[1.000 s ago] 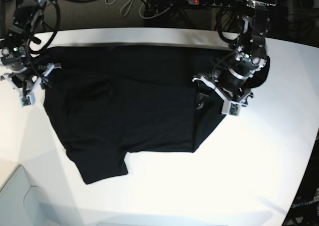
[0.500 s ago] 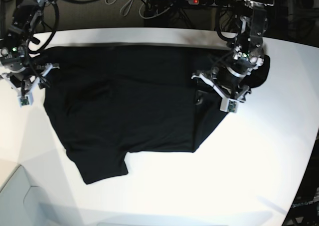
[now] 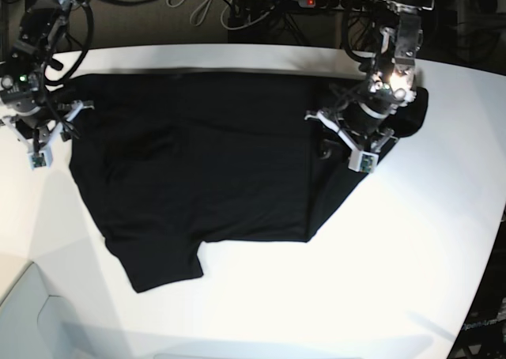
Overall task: Layout the t-shirt on the table in an organized manner, then fold the t-shirt properly
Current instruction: 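Grasp the shirt's side edge with the left gripper and tug it outward, then move both grippers to the shirt hem corners and grasp them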
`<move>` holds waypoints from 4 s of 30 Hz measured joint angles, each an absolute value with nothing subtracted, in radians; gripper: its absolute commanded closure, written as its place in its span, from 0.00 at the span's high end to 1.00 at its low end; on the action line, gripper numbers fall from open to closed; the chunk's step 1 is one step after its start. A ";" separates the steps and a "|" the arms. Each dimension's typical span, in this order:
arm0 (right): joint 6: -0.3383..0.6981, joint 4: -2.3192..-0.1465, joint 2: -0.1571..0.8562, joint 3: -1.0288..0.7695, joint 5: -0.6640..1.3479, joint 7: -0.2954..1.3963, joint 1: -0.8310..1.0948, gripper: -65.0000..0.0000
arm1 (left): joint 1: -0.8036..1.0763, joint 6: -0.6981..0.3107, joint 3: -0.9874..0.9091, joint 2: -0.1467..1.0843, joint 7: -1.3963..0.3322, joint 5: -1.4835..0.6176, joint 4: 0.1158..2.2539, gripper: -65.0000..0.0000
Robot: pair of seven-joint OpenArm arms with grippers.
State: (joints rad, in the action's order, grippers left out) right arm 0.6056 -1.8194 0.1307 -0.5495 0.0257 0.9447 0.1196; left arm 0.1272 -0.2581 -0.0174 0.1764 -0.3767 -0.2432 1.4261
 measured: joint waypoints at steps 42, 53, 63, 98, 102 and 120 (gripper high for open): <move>0.606 -1.822 0.133 -0.550 0.023 0.948 0.040 0.39 | 0.106 -0.255 -0.211 0.183 -0.385 -0.395 1.545 0.00; 0.606 -1.719 0.183 -0.389 0.020 0.953 -0.149 0.40 | -0.021 -0.258 -0.273 0.183 -0.474 -0.388 1.535 0.00; 0.598 -1.112 0.227 -0.266 0.020 0.797 -0.542 0.59 | -0.186 -0.263 -0.266 0.219 -0.515 -0.389 1.398 0.00; 0.343 -0.372 0.274 -0.174 0.019 0.054 -0.662 0.55 | -0.257 -0.258 -0.267 0.261 -0.512 -0.386 1.238 0.00; 0.343 -0.375 0.274 -0.131 0.023 0.036 -0.651 0.45 | -0.257 -0.258 -0.267 0.260 -0.513 -0.386 1.237 0.00; 0.343 -0.375 0.274 -0.123 0.031 0.039 -0.651 0.00 | -0.255 -0.258 -0.266 0.260 -0.513 -0.386 1.237 0.00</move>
